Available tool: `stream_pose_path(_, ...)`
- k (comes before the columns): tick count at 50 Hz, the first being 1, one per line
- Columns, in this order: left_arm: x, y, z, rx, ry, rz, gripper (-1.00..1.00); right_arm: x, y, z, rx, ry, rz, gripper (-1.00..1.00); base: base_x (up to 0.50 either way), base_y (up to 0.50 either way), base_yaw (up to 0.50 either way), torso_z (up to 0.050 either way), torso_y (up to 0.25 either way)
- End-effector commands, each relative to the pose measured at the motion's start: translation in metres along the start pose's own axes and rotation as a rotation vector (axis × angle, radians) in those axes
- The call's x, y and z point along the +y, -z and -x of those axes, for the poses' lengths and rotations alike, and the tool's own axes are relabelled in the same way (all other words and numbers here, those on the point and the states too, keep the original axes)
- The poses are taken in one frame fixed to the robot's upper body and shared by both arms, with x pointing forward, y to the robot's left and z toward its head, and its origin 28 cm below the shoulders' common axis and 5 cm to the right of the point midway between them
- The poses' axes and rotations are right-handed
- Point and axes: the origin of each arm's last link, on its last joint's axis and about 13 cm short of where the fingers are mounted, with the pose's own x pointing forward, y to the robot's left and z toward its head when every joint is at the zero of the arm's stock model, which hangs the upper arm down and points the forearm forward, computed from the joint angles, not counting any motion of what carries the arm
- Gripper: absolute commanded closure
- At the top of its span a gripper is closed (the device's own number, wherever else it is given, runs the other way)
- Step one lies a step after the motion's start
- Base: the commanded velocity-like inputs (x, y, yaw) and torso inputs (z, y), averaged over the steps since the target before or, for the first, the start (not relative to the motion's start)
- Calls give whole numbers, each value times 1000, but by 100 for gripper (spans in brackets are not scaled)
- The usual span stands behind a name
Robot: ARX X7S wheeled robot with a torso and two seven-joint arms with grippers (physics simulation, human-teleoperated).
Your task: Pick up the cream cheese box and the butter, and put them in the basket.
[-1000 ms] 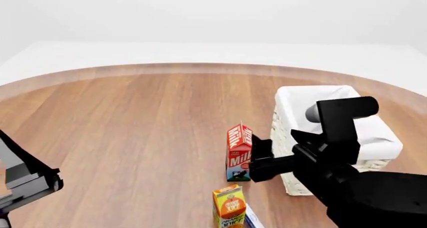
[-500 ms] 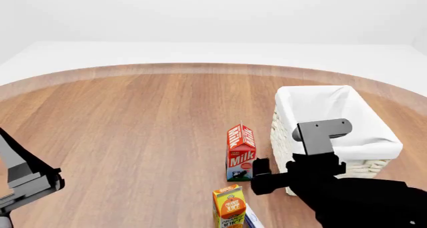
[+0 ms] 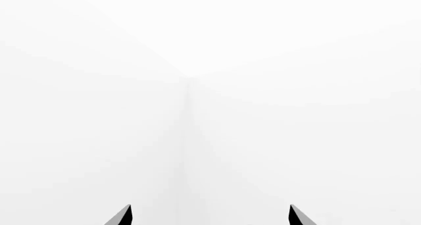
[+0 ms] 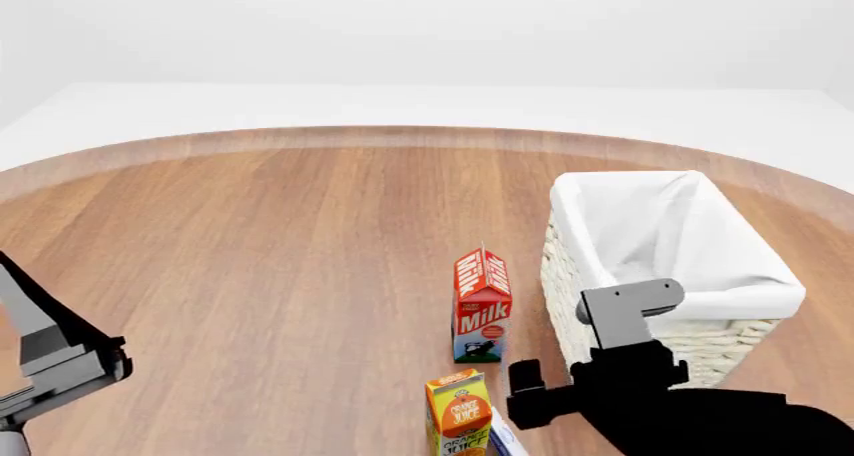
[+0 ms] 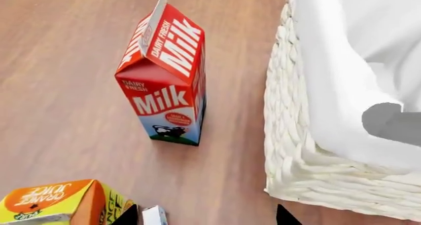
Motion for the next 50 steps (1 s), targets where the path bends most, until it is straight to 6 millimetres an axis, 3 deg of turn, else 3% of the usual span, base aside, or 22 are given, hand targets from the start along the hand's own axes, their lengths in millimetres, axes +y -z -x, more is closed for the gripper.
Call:
stream_pose_path(1, 3, 1, 0, -7, -8, -18, -100, -2, 7, -9, 14, -1, 0, -100, 0, 0, 0, 0, 0)
stream_pose_path(50, 6, 7, 0, 23, -22, -15, -100, -2, 41, -42, 134, 8, 71, -100, 0, 0, 0, 0, 0)
